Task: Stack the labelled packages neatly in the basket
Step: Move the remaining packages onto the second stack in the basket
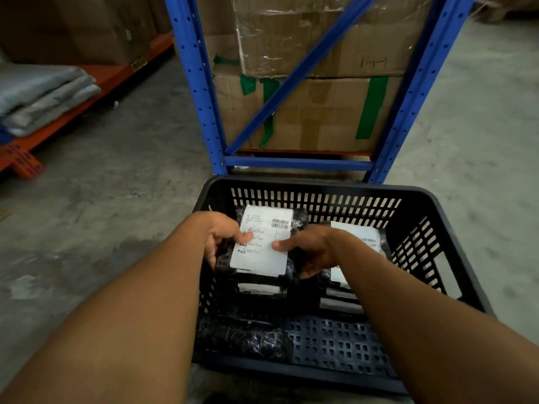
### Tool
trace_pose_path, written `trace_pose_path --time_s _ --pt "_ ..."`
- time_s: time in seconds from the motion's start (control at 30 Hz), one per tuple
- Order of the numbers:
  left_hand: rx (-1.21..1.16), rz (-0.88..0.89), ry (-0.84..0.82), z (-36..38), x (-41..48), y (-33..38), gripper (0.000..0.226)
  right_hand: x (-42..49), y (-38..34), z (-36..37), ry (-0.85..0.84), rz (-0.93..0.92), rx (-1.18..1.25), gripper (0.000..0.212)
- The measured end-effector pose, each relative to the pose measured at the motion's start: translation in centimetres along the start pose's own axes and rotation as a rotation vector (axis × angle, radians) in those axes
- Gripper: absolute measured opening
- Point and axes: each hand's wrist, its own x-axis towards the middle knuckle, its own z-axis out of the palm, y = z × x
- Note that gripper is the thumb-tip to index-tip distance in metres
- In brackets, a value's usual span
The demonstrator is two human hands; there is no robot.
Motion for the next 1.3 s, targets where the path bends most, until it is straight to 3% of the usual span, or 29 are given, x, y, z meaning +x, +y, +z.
trace_pose_path --time_s 0.13,0.27,0.37,0.57,0.73,0.83,1.03,1.3 --pt "0.090 -0.030 0.054 0.9 2.6 -1.7 0.055 2.0 1.5 2.1 0.075 0.058 0.024 0.047" --pt "0.196 -0.035 0.085 2.4 4.1 -2.5 0.056 3.2 2.6 3.2 0.112 0.110 0.054 0.042" --pt "0.195 -0.012 0.130 2.7 5.1 -3.0 0.060 3.9 2.6 3.7 0.213 0.091 0.050 0.050" --pt "0.071 0.140 0.346 2.5 7.5 -2.5 0.044 5.4 0.8 3.6 0.405 0.027 0.059 0.044" --pt "0.044 0.146 0.402 3.2 9.3 -2.6 0.035 7.5 2.1 3.7 0.460 0.046 0.063 0.033" --pt "-0.012 0.126 0.405 3.7 10.8 -2.8 0.031 8.8 3.2 3.8 0.531 0.056 0.068 0.049" --pt "0.049 0.115 0.440 3.7 11.1 -1.9 0.025 9.6 2.9 3.3 0.532 0.060 0.049 0.057" --pt "0.250 0.091 0.468 3.8 9.8 -2.8 0.034 8.8 3.6 4.2 0.525 0.028 -0.042 0.059"
